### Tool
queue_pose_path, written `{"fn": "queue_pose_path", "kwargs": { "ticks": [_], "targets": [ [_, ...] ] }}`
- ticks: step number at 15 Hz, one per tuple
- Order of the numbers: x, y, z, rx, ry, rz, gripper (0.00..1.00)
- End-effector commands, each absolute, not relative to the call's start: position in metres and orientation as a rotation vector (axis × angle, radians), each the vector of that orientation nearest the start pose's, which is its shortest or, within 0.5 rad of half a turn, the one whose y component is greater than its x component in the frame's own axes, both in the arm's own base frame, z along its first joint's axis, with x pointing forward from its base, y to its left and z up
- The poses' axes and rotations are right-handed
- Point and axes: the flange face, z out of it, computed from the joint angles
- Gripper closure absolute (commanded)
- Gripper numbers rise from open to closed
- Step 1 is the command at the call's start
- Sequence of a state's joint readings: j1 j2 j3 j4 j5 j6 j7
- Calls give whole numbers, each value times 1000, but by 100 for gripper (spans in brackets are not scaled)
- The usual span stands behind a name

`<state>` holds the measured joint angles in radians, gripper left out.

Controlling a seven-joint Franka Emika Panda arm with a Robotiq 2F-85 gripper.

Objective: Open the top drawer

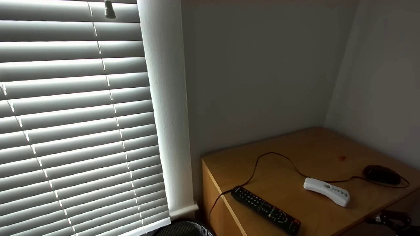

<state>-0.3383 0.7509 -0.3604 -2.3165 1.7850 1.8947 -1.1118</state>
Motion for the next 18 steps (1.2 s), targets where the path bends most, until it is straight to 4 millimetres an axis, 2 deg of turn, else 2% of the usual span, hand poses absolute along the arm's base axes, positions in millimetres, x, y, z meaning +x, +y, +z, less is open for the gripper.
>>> {"fn": "queue_pose_path", "kwargs": {
  "ticks": [1,5,6,7,12,18],
  "targets": [
    [333,-257,11,-1884,1078,-238,0],
    [320,-266,6,-1939,985,-147,0],
    [320,-269,6,-1940,985,-157,0],
    [323,-261,13,-1933,1017,-172,0],
    [324,-266,9,-1944,1007,-168,0],
    [338,-256,9,-1810,931,-181,0]
  ]
}}
